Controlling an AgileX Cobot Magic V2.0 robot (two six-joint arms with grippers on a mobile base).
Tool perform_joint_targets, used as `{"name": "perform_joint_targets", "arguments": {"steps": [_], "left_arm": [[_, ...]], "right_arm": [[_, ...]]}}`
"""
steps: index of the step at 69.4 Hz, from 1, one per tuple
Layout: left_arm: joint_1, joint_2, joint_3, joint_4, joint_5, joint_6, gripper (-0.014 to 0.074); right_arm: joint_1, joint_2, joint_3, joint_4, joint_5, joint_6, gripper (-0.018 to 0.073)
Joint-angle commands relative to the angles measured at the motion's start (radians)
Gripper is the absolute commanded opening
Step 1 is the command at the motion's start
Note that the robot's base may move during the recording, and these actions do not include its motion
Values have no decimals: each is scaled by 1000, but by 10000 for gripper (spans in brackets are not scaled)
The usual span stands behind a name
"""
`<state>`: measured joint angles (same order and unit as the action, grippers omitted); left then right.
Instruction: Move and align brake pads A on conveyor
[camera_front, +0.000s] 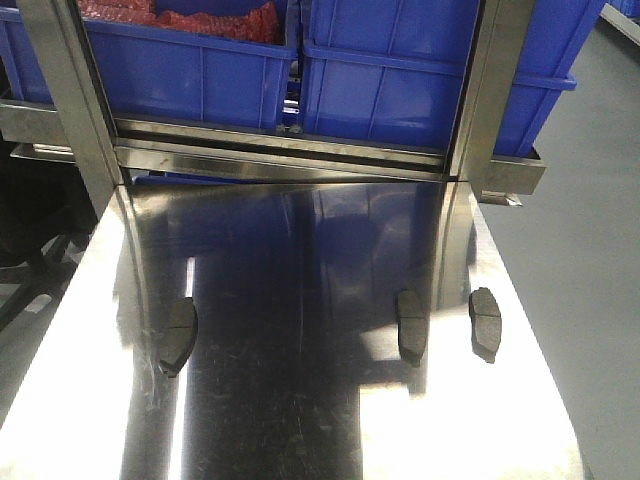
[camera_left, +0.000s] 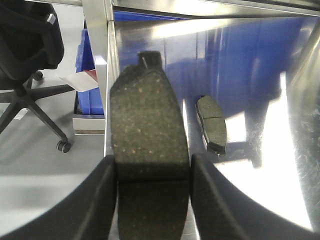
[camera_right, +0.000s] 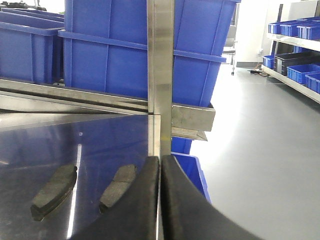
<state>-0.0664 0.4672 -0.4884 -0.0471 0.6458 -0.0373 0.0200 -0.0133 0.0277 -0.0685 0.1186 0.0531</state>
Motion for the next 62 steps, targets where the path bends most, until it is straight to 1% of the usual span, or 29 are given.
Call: {"name": "perform_joint_targets", "arguments": {"steps": [1,10,16,20,32,41,47,57,62], "left_arm": [[-6,4,-31,-8,-86,-11,-8],[-6,4,-31,-8,-86,-11,-8],[-6,4,-31,-8,-86,-11,-8],[-6,4,-31,-8,-86,-11,-8],[-6,4,-31,-8,-86,-11,-8],[-6,4,-31,-8,-86,-11,-8],[-6,4,-31,-8,-86,-11,-8],[-6,4,-31,-8,-86,-11,-8],[-6,4,-31,-8,-86,-11,-8]], "right_arm": [[-6,-8,8,-9,-78,-6,-9],[-6,-8,7,1,-119,3,-9],[-6,-8,4,69,-148,57,-9],[-6,-8,-3,95,-146,60,-9],[-6,27,-83,69,-37,26,-9],[-6,126,-189,69,-33,16,-9],[-6,214,-272,69,-14,-22,-9],[-6,398,-422,74,126,-81,-9],[-6,484,-472,79,195,-89,-9]]}}
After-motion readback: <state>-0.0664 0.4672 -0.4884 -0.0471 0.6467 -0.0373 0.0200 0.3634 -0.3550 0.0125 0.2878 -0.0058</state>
